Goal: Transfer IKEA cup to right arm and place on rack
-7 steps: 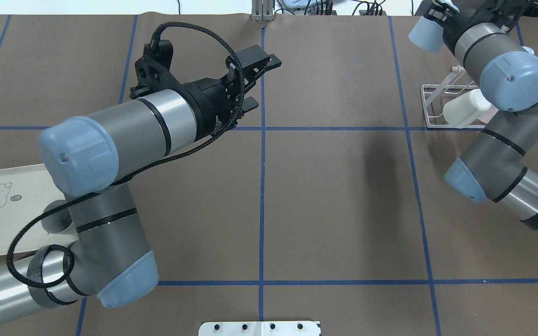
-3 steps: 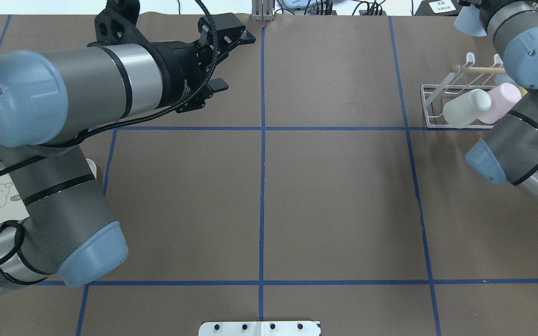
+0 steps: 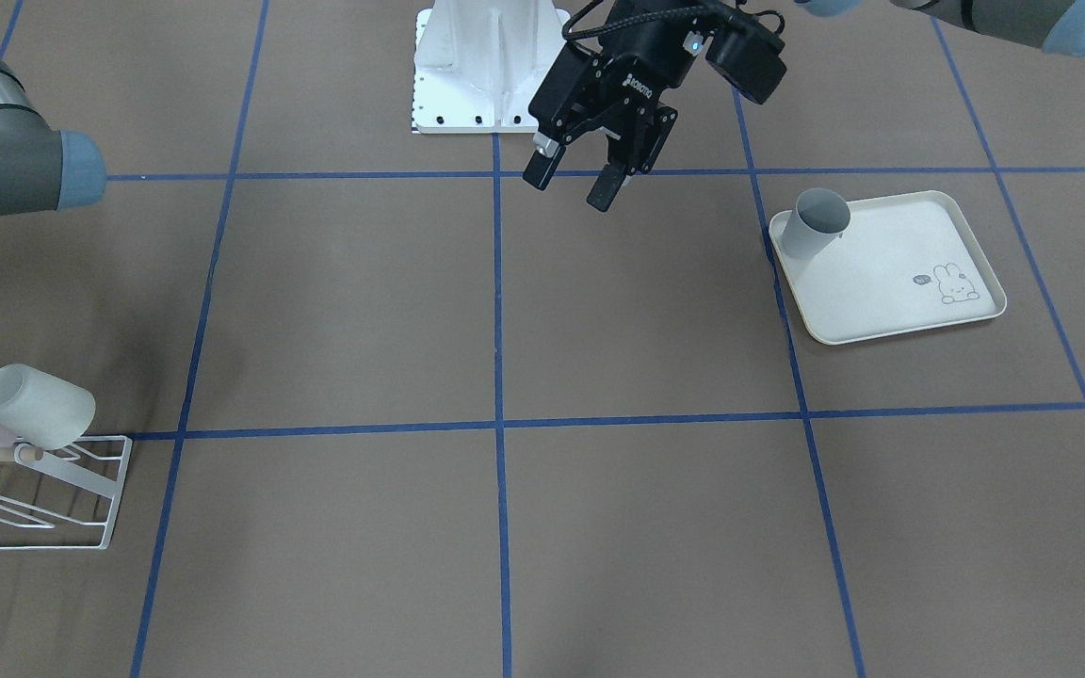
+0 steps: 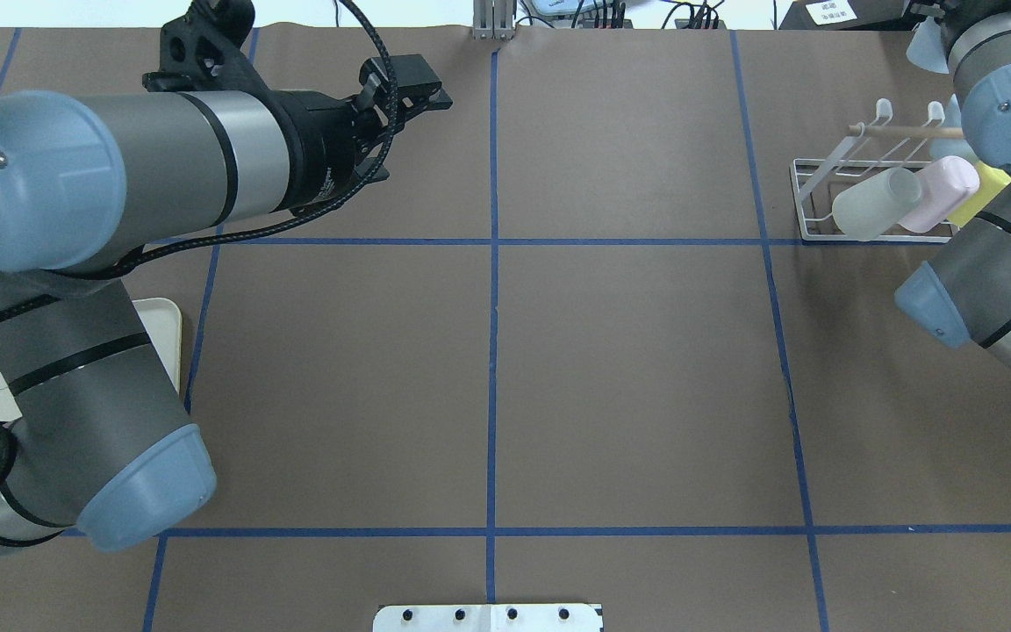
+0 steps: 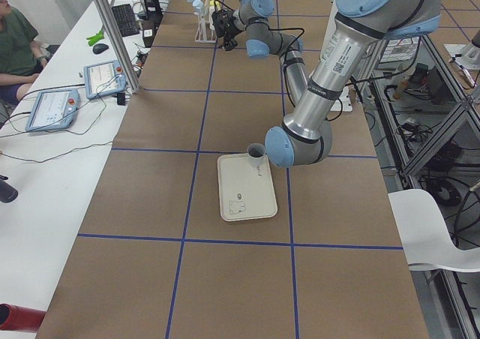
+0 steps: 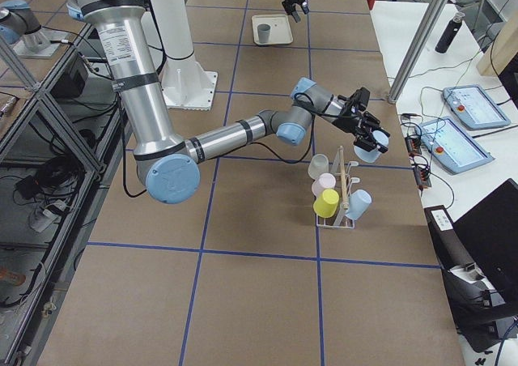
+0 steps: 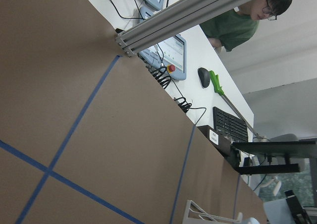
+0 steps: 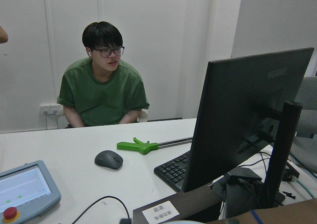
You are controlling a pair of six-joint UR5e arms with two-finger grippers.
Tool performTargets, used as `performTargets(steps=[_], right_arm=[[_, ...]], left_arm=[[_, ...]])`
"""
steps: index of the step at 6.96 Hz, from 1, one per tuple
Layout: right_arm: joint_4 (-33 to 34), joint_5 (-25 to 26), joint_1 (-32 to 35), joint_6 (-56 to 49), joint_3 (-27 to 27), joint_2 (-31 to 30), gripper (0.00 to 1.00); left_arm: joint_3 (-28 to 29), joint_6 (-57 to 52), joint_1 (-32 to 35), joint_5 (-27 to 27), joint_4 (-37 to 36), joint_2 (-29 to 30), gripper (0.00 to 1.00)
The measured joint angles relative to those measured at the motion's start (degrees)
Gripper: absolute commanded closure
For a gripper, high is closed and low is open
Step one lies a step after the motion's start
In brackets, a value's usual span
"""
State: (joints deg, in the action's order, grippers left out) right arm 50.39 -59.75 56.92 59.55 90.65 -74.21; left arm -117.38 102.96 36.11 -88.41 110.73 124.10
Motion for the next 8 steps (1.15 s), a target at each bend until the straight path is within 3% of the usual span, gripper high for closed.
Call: performTargets(steps=[8], right_arm=[[-1.61, 1.04, -2.06, 0.3, -6.91, -0.65, 1.0]], left_arm=[[-0.75, -1.27, -0.14, -0.17, -1.75, -1.21, 0.0]])
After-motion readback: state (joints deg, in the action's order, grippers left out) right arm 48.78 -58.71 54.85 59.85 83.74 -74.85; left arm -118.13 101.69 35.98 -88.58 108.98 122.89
